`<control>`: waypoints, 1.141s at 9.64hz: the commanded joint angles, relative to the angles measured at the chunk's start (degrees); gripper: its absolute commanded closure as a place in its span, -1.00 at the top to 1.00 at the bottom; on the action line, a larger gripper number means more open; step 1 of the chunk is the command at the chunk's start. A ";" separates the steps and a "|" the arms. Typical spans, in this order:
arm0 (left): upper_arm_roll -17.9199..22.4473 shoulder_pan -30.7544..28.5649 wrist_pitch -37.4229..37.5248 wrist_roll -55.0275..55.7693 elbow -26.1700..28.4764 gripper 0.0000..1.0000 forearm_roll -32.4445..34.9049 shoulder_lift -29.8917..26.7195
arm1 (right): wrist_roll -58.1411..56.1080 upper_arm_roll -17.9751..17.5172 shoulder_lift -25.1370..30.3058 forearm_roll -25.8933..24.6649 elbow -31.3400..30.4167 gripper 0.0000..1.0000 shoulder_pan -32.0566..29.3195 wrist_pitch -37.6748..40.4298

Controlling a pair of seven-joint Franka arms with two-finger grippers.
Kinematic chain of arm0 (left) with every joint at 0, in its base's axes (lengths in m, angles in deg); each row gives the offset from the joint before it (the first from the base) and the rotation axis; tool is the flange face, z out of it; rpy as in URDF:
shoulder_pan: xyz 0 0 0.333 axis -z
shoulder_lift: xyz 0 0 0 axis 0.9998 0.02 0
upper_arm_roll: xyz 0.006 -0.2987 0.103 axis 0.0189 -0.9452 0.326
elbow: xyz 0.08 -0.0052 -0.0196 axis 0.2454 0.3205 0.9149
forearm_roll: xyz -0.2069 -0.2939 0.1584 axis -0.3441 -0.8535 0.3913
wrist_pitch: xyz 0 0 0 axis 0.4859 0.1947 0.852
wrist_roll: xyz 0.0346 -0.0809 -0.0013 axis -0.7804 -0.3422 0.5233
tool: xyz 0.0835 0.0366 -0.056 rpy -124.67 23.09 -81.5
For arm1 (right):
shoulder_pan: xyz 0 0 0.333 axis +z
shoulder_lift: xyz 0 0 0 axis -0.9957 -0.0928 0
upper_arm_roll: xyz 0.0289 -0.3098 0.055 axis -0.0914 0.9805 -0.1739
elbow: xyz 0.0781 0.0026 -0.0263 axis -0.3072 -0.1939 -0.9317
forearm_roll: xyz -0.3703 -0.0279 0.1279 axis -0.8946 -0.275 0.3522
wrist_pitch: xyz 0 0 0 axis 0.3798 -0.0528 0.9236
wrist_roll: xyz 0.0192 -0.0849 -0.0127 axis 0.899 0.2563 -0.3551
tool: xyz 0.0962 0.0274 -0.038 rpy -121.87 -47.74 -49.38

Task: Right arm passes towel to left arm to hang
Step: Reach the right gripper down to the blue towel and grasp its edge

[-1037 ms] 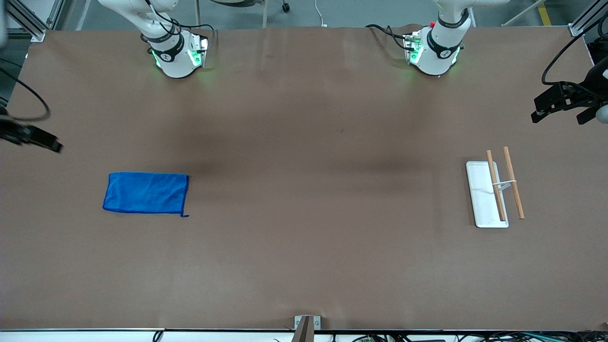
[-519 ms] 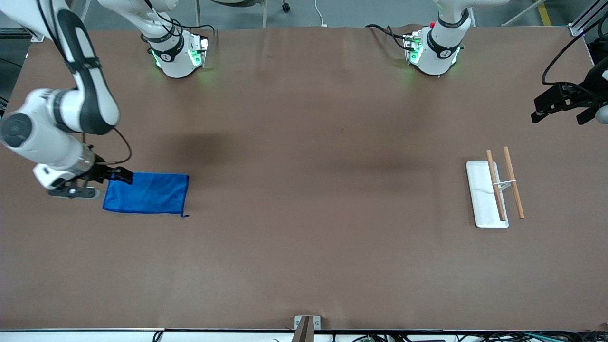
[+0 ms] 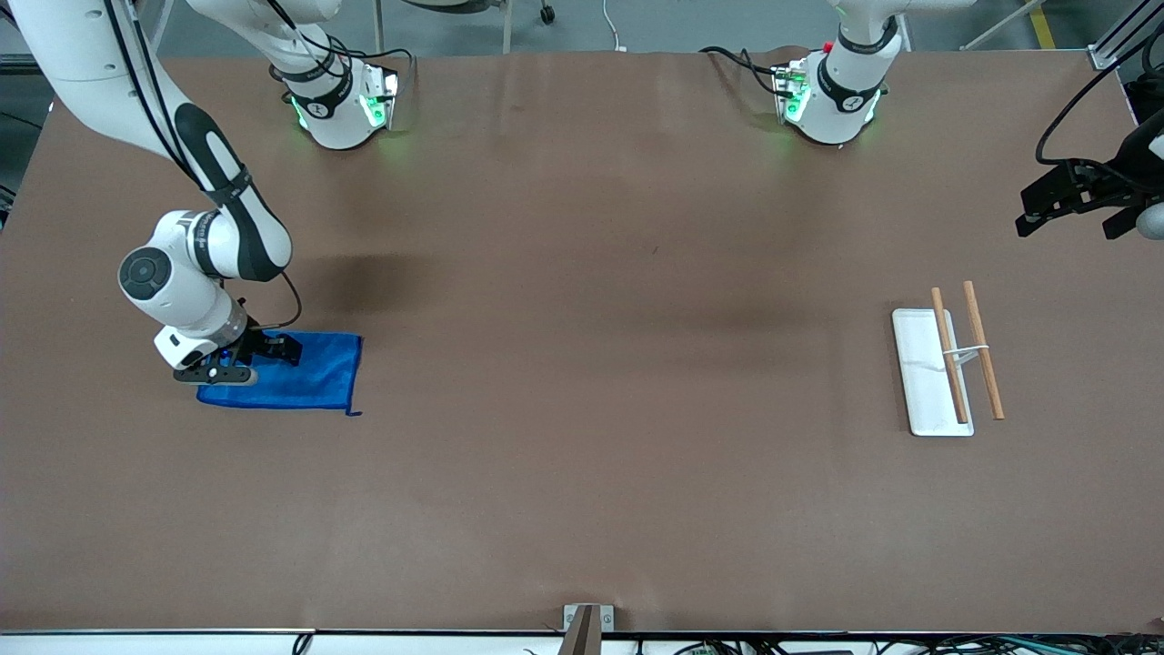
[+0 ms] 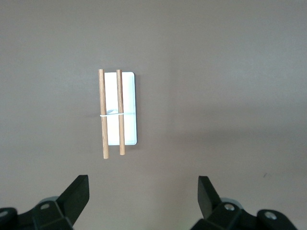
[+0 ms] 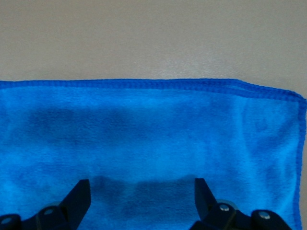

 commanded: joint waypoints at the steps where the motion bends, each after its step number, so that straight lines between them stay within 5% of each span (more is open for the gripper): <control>1: -0.08 0.05 -1.09 0.59 2.04 1.00 0.99 0.31 | -0.87 -0.26 0.48 -0.78 -0.54 0.90 -0.86 -0.73; 3: -0.08 0.05 -1.09 0.50 1.87 0.98 0.90 0.67 | -0.87 -0.26 0.39 -0.78 -0.45 0.87 -0.94 -0.73; 5: 0.01 0.05 -1.09 0.42 1.87 0.95 0.90 0.67 | -0.70 -0.26 -0.49 -0.78 -0.54 0.53 -1.03 -1.69; 6: 0.09 0.05 -1.09 0.42 1.87 0.94 0.90 0.58 | -0.70 -0.26 -1.19 -0.78 -0.71 0.18 -1.21 -2.92; 8: 0.09 0.05 -1.00 0.50 1.87 0.94 0.90 0.58 | 0.09 -0.35 -1.11 -0.69 -0.98 -0.99 -1.47 -2.49; 10: 0.09 0.05 -1.00 0.68 2.04 0.99 0.90 0.93 | 0.53 -0.43 0.11 -0.51 -0.10 -1.00 -1.30 2.05; 11: 0.18 0.14 -1.00 0.68 2.04 0.99 1.07 1.02 | 0.71 -0.52 2.91 -0.25 2.95 -1.00 -0.25 10.87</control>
